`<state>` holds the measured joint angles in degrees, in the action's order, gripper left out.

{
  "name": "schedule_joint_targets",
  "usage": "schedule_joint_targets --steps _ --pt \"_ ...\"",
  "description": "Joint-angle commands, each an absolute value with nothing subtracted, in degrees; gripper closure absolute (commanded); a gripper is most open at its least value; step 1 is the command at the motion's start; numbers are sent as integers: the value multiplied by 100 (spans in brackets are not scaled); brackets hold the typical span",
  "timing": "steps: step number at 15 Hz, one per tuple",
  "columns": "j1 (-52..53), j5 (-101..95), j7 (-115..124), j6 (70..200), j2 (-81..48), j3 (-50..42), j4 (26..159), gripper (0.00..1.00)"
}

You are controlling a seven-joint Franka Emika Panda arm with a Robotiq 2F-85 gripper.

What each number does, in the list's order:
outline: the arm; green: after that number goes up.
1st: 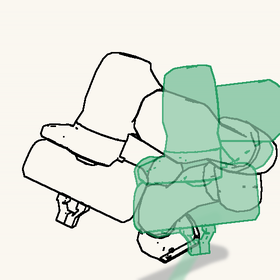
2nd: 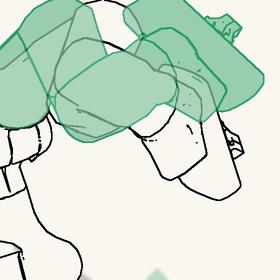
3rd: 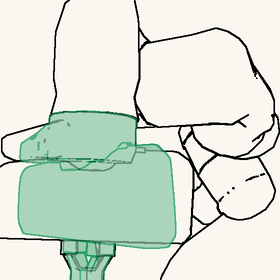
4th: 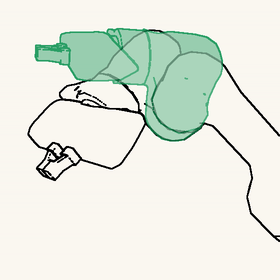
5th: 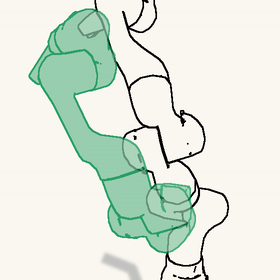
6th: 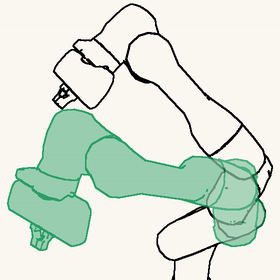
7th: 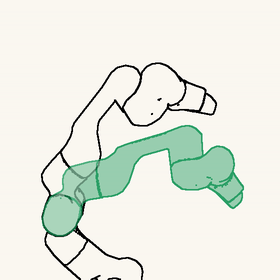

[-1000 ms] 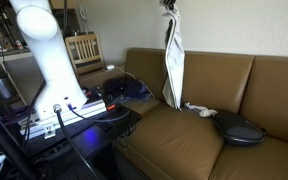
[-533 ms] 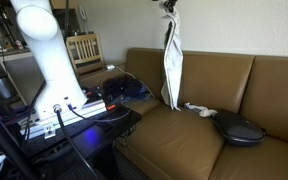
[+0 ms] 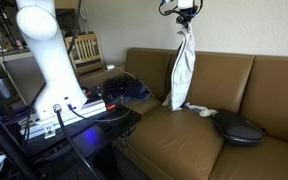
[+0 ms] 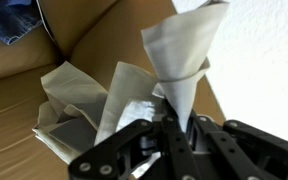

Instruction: Spread out the white cloth

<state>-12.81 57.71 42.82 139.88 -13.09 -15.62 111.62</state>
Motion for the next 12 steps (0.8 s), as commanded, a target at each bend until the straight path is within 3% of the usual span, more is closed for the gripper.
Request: schedule_joint_targets --steps 1,12 --pt "-1483 5816 4993 14318 -1858 -1687 10588 97" --pt "-1703 6912 5116 16628 -1599 -1697 10299 97"
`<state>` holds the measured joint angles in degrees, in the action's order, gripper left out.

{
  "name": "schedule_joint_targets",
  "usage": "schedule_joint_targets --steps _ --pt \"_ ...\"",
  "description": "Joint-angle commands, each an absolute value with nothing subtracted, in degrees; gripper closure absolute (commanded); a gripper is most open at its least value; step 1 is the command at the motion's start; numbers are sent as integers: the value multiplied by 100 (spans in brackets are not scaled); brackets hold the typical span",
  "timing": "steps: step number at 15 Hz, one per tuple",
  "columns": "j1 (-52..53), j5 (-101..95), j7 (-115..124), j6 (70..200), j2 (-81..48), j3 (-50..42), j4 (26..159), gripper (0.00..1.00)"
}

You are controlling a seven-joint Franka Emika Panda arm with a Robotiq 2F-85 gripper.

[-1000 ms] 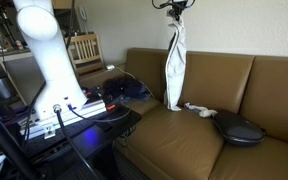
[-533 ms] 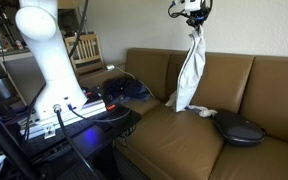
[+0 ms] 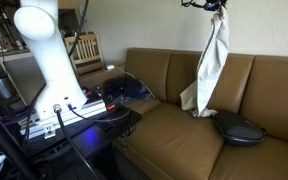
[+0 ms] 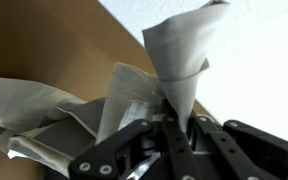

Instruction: Spread out the white cloth

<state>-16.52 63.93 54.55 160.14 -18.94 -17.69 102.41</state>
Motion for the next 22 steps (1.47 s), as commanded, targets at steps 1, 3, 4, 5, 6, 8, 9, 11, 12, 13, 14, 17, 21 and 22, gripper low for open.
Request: schedule_joint_targets --steps 1,3,4,5,6,8,9,11,12,13,14,17,21,22 --pt "-1689 7113 4971 16958 -1495 -1667 10328 97" --pt "-1685 7618 4608 17596 -1358 -1582 10277 97" --pt "-1700 7912 4413 17893 -1330 -1537 10182 97" --pt "-1725 8240 4160 18158 -1317 -1479 10039 97" --pt "-1728 8388 3993 18224 -1280 -1464 9976 97" --pt "-1826 7670 4391 17836 -2015 -1761 8925 97" --pt "-1839 7340 4531 17602 -2205 -1833 8686 97" --pt "-1853 6901 4602 17022 -2777 -1845 8230 97" --pt "-2081 6409 4880 16235 -2904 -2007 7979 97" --pt "-2235 6416 4745 15817 -3220 -1933 7730 97" --pt "-2525 6293 4631 15411 -3467 -1731 7495 97" --pt "-3145 6034 4440 14087 -4117 -1608 7078 97" --pt "-2515 6161 3755 14074 -3600 -1372 9033 97" --pt "-2435 6115 3646 14046 -3605 -1270 9264 97"
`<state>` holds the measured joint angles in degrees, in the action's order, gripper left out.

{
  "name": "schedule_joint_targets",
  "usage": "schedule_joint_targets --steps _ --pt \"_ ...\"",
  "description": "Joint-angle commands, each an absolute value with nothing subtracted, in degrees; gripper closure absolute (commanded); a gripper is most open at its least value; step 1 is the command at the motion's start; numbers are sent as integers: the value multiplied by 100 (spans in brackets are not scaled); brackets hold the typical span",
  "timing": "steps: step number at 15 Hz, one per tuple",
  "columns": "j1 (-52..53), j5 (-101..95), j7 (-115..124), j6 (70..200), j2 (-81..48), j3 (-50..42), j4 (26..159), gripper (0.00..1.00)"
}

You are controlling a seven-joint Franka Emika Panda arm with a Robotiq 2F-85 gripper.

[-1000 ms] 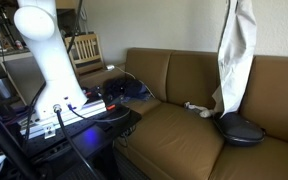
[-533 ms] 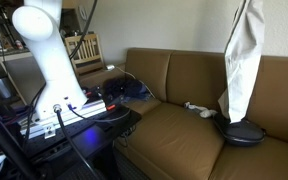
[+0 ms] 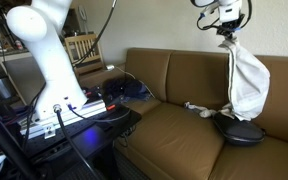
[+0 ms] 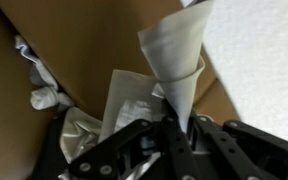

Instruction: Spread out the white cloth

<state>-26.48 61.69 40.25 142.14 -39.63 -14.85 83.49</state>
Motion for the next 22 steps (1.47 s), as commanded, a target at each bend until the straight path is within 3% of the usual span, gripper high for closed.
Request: schedule_joint_targets --steps 1,6,16,17,18,20,22 --pt "-2279 6119 3551 14002 -3547 -1203 9555 97" --pt "-1593 6126 3035 13793 -3435 -931 10830 97" --pt "235 5852 3375 13541 -4403 -178 11832 97" --pt "446 5636 3636 13503 -4550 -240 11824 87" --pt "600 5391 3905 13404 -4687 -303 11797 62" --pt "831 4803 4479 13154 -4933 -434 11729 58" --pt "877 4344 4754 13000 -5025 -489 11707 44"
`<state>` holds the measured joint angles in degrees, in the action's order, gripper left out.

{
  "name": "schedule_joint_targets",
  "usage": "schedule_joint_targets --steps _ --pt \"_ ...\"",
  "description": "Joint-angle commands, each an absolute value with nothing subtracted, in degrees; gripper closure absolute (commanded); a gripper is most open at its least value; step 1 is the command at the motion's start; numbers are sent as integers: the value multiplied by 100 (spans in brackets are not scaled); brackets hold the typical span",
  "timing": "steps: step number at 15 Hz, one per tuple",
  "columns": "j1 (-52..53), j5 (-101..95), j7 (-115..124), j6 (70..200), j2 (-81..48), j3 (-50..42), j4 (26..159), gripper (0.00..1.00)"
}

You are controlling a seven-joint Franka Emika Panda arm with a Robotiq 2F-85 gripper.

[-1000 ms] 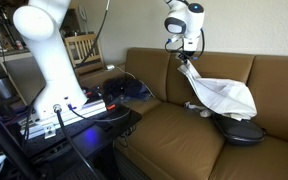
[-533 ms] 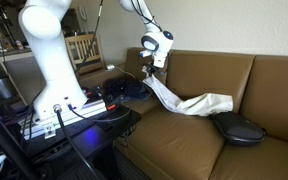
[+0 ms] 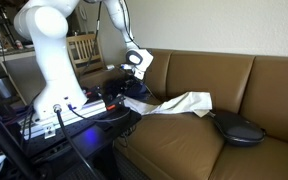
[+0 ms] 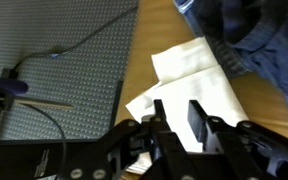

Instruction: Spread out the white cloth

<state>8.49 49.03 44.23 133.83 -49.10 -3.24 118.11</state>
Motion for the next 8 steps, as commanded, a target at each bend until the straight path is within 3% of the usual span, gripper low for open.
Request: schedule_joint_targets --steps 1,6,8 --pt "847 4198 4736 13062 -5005 -492 11719 38" --pt "715 4047 4380 14250 -4413 -675 11837 2" --pt "663 3635 4368 14542 -3989 -955 11924 0"
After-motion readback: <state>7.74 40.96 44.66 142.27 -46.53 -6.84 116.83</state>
